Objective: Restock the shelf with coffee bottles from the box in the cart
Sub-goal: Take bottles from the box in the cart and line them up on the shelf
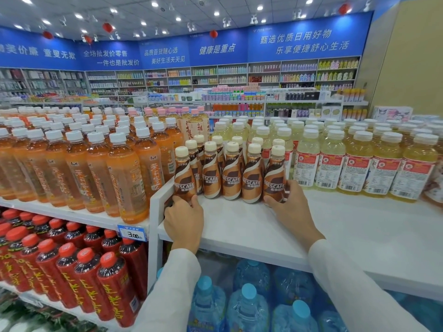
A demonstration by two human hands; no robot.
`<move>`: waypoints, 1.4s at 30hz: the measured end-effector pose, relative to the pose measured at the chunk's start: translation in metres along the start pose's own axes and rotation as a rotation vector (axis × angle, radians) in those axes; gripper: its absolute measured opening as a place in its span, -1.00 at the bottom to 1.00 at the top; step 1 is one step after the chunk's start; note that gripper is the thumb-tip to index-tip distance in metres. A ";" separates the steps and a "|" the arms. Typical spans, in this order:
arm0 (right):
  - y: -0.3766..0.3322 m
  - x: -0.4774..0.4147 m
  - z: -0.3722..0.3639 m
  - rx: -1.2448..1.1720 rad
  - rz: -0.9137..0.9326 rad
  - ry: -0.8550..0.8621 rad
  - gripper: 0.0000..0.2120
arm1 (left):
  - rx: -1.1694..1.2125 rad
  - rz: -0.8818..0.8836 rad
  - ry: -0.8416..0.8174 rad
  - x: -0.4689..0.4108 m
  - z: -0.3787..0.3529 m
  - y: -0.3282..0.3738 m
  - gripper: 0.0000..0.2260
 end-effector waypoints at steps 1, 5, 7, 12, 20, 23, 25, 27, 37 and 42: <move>-0.001 0.000 0.000 0.001 0.000 0.000 -0.39 | -0.005 -0.003 -0.001 0.000 0.000 0.000 -0.65; -0.002 0.002 0.001 0.017 -0.004 0.002 -0.37 | -0.017 -0.008 -0.019 -0.001 -0.001 0.000 -0.66; -0.003 0.004 0.002 0.016 -0.014 0.002 -0.36 | -0.015 -0.015 -0.029 -0.002 -0.001 0.000 -0.65; -0.010 0.011 0.005 -0.022 -0.040 -0.012 -0.36 | -0.020 -0.029 -0.052 -0.004 -0.003 -0.002 -0.62; -0.005 0.055 0.032 0.181 -0.110 -0.005 -0.33 | -0.002 -0.067 -0.131 0.001 -0.003 -0.013 -0.52; -0.009 0.082 0.047 0.283 -0.047 -0.023 -0.45 | 0.096 -0.124 -0.179 0.018 0.008 -0.013 -0.49; -0.012 0.101 0.056 0.288 -0.017 -0.029 -0.51 | 0.155 -0.215 -0.206 0.032 0.016 -0.012 -0.54; -0.015 0.121 0.066 0.234 0.000 -0.023 -0.55 | 0.195 -0.254 -0.236 0.048 0.026 -0.016 -0.57; 0.004 0.241 0.089 -0.039 0.000 -0.088 -0.61 | 0.261 -0.041 -0.201 0.157 0.117 -0.103 -0.65; 0.035 0.308 0.047 -0.078 -0.067 -0.278 -0.59 | 0.216 0.126 -0.157 0.224 0.168 -0.183 -0.68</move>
Point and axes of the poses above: each hand's wrist, its own x-axis away from the middle knuckle, its own z-axis out of the back of the hand, y = z × x, the point moved 10 cm from there along -x, towards the middle knuckle, and after that the axes turned 4 degrees about y, right-handed, at the moved point
